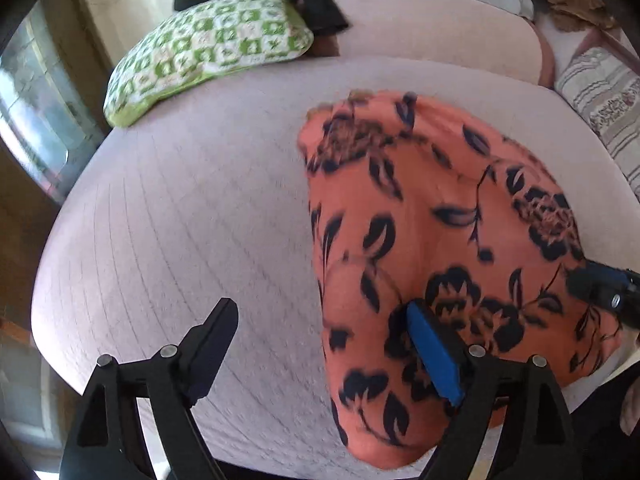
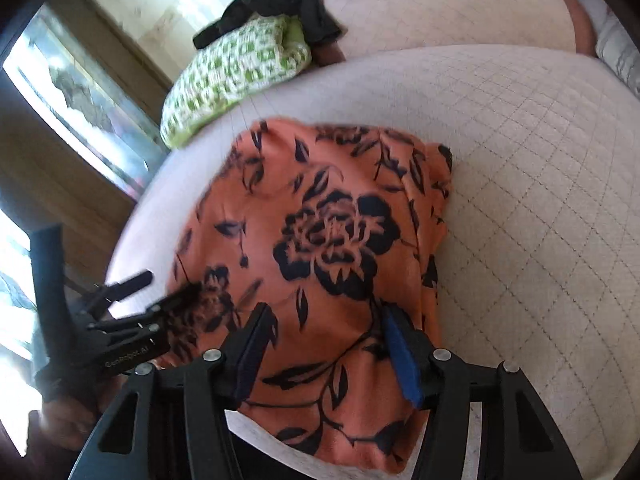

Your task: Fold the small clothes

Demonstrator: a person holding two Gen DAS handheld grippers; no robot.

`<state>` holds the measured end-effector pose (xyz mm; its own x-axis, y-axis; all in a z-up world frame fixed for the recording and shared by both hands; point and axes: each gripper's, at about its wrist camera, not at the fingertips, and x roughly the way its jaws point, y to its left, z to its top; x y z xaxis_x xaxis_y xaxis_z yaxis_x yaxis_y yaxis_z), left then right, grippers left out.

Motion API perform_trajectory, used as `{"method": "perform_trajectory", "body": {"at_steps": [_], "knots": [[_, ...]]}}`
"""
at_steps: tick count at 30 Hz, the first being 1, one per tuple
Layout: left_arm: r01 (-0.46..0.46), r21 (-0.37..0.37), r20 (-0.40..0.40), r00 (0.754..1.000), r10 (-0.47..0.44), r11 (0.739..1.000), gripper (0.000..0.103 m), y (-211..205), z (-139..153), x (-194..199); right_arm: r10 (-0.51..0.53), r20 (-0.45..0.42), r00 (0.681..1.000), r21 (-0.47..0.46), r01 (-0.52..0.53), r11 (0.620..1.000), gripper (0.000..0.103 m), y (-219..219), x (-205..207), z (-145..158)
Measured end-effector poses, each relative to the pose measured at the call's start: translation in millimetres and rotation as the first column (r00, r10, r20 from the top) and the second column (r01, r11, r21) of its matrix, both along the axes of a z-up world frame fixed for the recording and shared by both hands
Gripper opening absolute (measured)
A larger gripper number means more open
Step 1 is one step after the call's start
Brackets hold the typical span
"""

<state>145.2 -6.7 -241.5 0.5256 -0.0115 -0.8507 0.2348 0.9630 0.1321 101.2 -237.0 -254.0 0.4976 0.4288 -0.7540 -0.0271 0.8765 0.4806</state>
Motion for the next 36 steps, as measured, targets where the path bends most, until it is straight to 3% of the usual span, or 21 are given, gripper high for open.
{"method": "perform_trajectory", "body": {"at_steps": [4, 8, 9, 12, 13, 14, 17, 22, 24, 28, 36], "knots": [[0.022, 0.057, 0.09, 0.996, -0.027, 0.998, 0.087, -13.0, 26.0, 28.3, -0.074, 0.091, 0.993, 0.099, 0.065, 0.993, 0.061, -17.1, 16.7, 24.5], [0.032, 0.087, 0.075, 0.996, -0.038, 0.996, 0.087, -33.1, 17.9, 71.3, -0.102, 0.109, 0.989, 0.195, 0.079, 0.978, 0.061, -24.2, 51.9, 28.2], [0.024, 0.099, 0.046, 0.999, -0.029, 0.995, 0.087, -37.1, 7.2, 84.6, -0.11, 0.088, 0.99, 0.22, 0.089, 0.971, 0.061, -26.1, 61.4, 22.7], [0.012, 0.112, -0.046, 0.999, -0.007, 0.994, 0.089, -43.9, -25.7, 107.9, -0.104, -0.087, 0.991, 0.252, 0.123, 0.96, 0.061, -26.9, 92.3, -16.1], [0.006, 0.11, -0.061, 0.998, 0.0, 0.994, 0.089, -44.3, -33.6, 109.8, -0.096, -0.161, 0.982, 0.234, 0.132, 0.963, 0.061, -24.8, 101.5, -35.7], [-0.007, 0.102, -0.05, 0.999, 0.012, 0.995, 0.089, -43.5, -34.8, 108.1, -0.101, -0.172, 0.98, 0.232, 0.14, 0.963, 0.061, -24.3, 104.7, -42.2], [-0.006, 0.106, 0.005, 1.0, 0.005, 0.994, 0.089, -44.5, -20.3, 94.3, -0.102, -0.124, 0.987, 0.204, 0.126, 0.971, 0.061, -19.4, 102.1, -28.2], [-0.03, 0.08, 0.118, 0.993, 0.02, 0.996, 0.089, -35.3, 19.8, 51.9, -0.116, 0.052, 0.992, 0.072, 0.112, 0.991, 0.061, -6.3, 62.8, 11.1], [-0.039, 0.075, 0.183, 0.983, 0.024, 0.996, 0.089, -30.5, 42.6, 29.6, -0.122, 0.162, 0.979, 0.01, 0.122, 0.992, 0.063, 0.2, 38.8, 36.3], [-0.068, 0.06, 0.295, 0.954, 0.047, 0.996, 0.094, -19.9, 84.6, -9.6, -0.173, 0.299, 0.938, -0.047, 0.195, 0.98, 0.07, 6.5, -16.7, 76.2], [-0.091, -0.002, 0.445, 0.891, 0.083, 0.996, 0.097, 4.9, 151.2, -72.8, -0.226, 0.401, 0.888, -0.179, 0.318, 0.931, 0.071, 16.2, -89.8, 139.7]]}}
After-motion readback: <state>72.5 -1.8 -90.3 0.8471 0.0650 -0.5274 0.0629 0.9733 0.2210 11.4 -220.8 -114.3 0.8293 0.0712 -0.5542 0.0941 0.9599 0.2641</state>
